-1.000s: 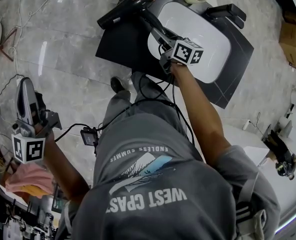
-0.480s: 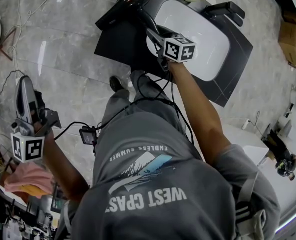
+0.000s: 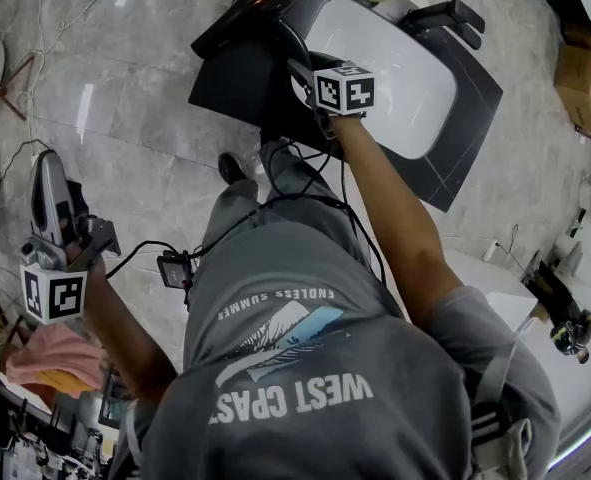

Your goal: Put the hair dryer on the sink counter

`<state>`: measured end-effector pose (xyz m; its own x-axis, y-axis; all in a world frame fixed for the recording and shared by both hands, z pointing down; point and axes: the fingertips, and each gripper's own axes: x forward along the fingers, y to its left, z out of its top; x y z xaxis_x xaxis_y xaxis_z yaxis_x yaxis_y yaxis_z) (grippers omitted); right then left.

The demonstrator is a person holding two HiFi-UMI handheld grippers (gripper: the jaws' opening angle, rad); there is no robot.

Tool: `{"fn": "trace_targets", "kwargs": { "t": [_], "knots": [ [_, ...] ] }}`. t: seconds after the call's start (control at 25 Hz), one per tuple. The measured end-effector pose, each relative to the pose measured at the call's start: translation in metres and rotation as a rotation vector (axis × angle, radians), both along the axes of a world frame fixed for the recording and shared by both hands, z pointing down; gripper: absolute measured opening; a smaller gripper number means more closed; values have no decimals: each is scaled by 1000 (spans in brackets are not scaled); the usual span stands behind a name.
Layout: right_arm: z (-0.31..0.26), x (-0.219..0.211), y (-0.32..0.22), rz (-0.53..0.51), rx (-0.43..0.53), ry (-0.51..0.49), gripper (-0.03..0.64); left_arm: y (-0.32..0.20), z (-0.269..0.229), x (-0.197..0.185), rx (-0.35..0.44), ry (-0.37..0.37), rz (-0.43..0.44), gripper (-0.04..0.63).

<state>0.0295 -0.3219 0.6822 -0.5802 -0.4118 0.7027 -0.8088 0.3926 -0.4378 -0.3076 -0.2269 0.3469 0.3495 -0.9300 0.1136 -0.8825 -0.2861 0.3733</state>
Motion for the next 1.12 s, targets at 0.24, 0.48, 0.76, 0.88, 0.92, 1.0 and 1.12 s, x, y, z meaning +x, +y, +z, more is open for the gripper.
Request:
{"fn": "trace_targets", "kwargs": {
  "t": [0.24, 0.48, 0.76, 0.88, 0.92, 1.0, 1.12],
  "knots": [
    [6, -6, 8, -55, -42, 78, 236, 7, -4, -1, 11, 3, -3, 15],
    [7, -1, 11, -68, -52, 177, 297, 13, -8, -1, 28, 11, -3, 15],
    [0, 2, 12, -42, -45, 221, 313, 20, -13, -8, 39, 9, -20, 15],
    [-6, 1, 13, -38, -34, 221, 313, 25, -18, -11, 48, 7, -29, 15],
    [-9, 1, 14, -37, -32, 218, 313, 27, -19, -11, 51, 6, -32, 15],
    [-13, 4, 15, -37, -30, 212, 314, 29, -21, -11, 57, 7, -34, 15],
    [-22, 8, 17, -32, -26, 201, 316, 32, -21, -11, 63, 10, -33, 15]
  ]
}}
